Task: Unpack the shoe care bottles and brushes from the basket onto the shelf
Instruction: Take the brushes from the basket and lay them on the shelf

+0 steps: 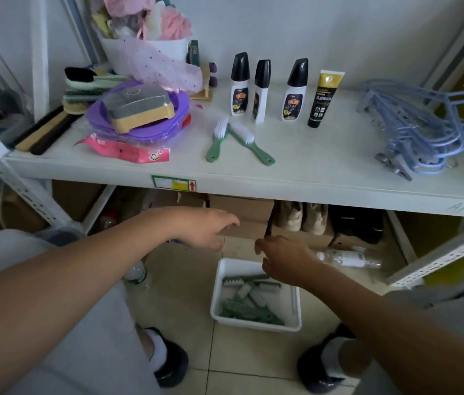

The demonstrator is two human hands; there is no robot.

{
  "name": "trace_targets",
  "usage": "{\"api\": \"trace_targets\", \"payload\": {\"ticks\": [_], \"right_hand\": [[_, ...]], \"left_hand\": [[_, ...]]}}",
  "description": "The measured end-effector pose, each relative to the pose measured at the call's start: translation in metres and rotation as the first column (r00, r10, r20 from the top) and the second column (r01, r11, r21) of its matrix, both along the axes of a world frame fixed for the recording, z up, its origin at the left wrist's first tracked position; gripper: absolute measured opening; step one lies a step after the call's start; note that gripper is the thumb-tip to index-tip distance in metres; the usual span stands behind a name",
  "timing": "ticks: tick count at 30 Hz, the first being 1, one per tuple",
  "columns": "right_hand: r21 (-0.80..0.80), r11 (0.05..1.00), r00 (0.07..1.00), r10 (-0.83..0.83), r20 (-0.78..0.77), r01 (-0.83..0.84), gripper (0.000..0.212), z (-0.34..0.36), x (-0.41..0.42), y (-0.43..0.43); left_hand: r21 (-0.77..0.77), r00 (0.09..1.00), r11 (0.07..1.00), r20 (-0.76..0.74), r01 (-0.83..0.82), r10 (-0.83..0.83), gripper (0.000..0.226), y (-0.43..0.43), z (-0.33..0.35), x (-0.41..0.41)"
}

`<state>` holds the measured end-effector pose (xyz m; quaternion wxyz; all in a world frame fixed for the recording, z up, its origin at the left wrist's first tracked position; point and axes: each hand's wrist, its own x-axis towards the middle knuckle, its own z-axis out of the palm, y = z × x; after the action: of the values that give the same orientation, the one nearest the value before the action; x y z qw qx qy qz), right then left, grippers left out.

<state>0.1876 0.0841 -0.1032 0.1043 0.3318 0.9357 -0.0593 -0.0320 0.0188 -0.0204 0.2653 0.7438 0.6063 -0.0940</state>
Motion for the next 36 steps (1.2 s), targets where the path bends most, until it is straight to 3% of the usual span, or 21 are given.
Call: {"api": "trace_targets", "payload": {"ticks": [3, 11, 20, 26, 29, 36], "right_hand": [[-0.097, 0.992, 0.993, -0.072, 0.093, 0.081, 0.036, -0.037, 0.002, -0.002], [-0.321, 0.906, 0.955, -0.219, 0.199, 0.275, 0.038, -0.145, 0.007, 0.002], [-0.464, 0.794, 0.920, -0.324, 0.222, 0.392, 0.027, -0.251, -0.022, 0.003], [-0.478, 0.776, 0.907, -0.302, 0.293, 0.412, 0.032, -0.275, -0.029, -0.006], [-0.399, 0.833, 0.914, -0.278, 0.296, 0.383, 0.035, -0.276, -0.030, -0.012], [-0.389, 0.845, 0.921, -0.272, 0.280, 0.368, 0.035, -0.267, -0.024, -0.014]], "left_hand": [[0.033, 0.982, 0.990, -0.129, 0.140, -0.134, 0.065, 0.004, -0.008, 0.006], [0.104, 0.922, 0.941, -0.257, 0.323, -0.289, 0.058, 0.011, -0.008, 0.013], [0.148, 0.921, 0.930, -0.258, 0.336, -0.291, 0.053, 0.016, -0.025, 0.007], [0.110, 0.917, 0.936, -0.265, 0.334, -0.296, 0.052, 0.016, -0.040, 0.005], [0.088, 0.921, 0.945, -0.267, 0.315, -0.283, 0.055, 0.015, -0.044, 0.003], [0.085, 0.914, 0.951, -0.313, 0.296, -0.257, 0.052, 0.008, -0.038, -0.002]]}}
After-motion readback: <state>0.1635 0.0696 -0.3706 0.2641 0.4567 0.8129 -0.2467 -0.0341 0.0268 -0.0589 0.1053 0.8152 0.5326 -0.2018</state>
